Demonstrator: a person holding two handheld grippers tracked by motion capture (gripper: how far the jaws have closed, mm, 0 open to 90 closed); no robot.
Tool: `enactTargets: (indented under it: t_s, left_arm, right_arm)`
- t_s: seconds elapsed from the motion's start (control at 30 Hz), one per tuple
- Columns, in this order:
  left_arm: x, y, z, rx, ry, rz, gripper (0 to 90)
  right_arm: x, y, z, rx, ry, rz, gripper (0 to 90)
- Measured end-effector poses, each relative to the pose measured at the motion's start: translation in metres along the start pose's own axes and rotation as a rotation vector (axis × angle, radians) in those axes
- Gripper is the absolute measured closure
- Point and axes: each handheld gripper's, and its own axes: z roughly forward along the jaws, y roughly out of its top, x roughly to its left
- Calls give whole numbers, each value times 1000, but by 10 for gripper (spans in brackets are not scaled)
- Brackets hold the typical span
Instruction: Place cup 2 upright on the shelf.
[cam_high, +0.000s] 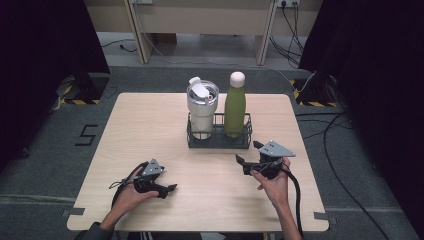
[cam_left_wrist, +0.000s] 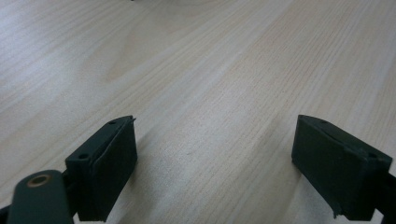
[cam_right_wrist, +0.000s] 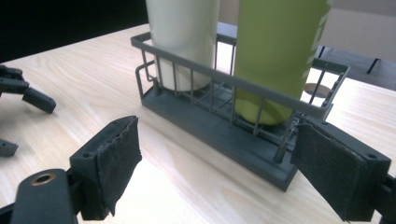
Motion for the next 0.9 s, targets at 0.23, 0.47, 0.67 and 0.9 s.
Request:
enactTargets:
  t_s: [0.23, 0.47, 0.67, 0.9]
  left_arm:
    - [0, 0, 0, -1, 1, -1, 135]
    - [0, 0, 0, -1, 2, 0, 135]
    - [0, 0, 0, -1, 2, 0, 136]
    - [0, 0, 0, -1, 2, 0, 136]
  right_arm:
    - [1, -8, -5, 4, -2, 7, 151]
    - [3, -21, -13, 17, 2, 23, 150]
    - [7, -30, -14, 50, -4, 10, 151]
    - [11, -39, -17, 81, -7, 1, 151]
